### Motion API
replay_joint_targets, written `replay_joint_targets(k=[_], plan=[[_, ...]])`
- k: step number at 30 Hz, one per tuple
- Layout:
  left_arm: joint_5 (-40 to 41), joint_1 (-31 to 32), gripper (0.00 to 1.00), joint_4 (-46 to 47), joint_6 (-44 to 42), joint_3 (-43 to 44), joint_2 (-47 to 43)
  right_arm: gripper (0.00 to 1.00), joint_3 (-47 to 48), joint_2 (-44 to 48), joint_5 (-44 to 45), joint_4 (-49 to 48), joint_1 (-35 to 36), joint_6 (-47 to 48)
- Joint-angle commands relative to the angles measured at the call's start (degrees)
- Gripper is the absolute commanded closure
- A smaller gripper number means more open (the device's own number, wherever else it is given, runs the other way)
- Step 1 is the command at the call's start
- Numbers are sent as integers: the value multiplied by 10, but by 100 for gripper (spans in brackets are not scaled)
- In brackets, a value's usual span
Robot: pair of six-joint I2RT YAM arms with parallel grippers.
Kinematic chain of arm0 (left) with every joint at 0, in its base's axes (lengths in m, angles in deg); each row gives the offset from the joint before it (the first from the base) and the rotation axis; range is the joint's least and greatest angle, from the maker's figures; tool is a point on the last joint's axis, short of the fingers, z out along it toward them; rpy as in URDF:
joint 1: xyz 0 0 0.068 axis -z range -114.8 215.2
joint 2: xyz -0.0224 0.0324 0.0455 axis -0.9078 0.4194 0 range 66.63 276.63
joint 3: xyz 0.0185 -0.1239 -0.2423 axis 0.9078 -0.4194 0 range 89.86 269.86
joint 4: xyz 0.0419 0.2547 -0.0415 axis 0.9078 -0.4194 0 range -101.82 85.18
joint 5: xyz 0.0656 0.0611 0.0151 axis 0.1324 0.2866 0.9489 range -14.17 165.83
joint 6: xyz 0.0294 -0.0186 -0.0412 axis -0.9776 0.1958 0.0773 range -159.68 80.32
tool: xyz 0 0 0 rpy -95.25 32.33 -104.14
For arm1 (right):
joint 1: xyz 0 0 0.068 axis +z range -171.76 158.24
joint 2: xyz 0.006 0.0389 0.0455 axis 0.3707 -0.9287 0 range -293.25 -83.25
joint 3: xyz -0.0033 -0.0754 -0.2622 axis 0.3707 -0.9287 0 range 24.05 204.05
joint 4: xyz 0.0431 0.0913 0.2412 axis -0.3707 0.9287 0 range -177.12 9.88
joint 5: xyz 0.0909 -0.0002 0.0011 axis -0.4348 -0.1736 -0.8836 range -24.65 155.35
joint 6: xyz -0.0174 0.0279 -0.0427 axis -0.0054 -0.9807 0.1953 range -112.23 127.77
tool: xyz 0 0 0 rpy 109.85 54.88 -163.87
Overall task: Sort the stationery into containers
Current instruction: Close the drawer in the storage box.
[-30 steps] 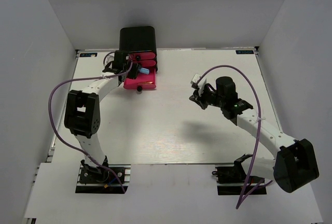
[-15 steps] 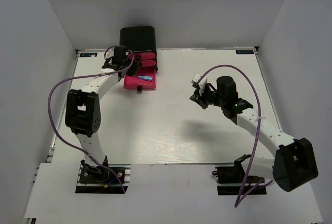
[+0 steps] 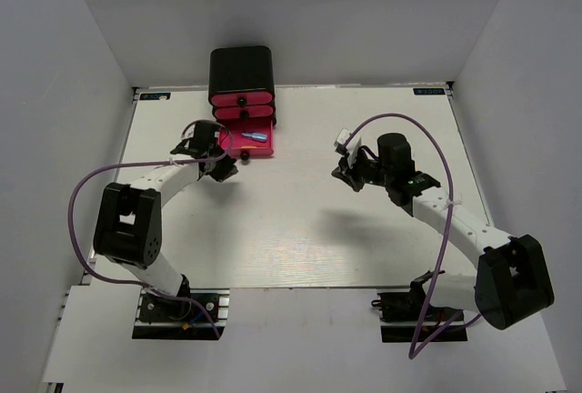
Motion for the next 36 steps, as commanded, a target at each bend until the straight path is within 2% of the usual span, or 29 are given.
replay_joint_targets(k=[1,3,6,10,15,17,20,21,24,29,36], plan=[[10,2,100,2,29,1,-2,100,0,-6,-15,-16,-4,-1],[26,-3,100,2,52,7,28,100,3,-6,-15,-14,-4,-1],[51,-3,100,52,82,6,62,100,8,-6,-12,-7,-4,1],[74,-9,100,53,135,61,121,100,8,1,-11,2,-8,8],[80,-20,98,134,201,60,146,100,-1,11,-11,10,-10,8],[86,-27,94,149,233,60,154,100,-3,14,-10,11,-10,8],[79,-32,67,166,256,60,170,100,-4,14,-10,11,-12,7],[79,-32,55,174,256,67,178,100,-4,16,-10,11,-13,8],[56,-37,44,191,268,80,192,100,-3,12,-10,11,-15,8],[36,-37,40,224,279,107,224,100,5,0,-13,11,-17,12],[29,-37,37,217,290,146,253,100,22,-13,-16,14,-22,19]])
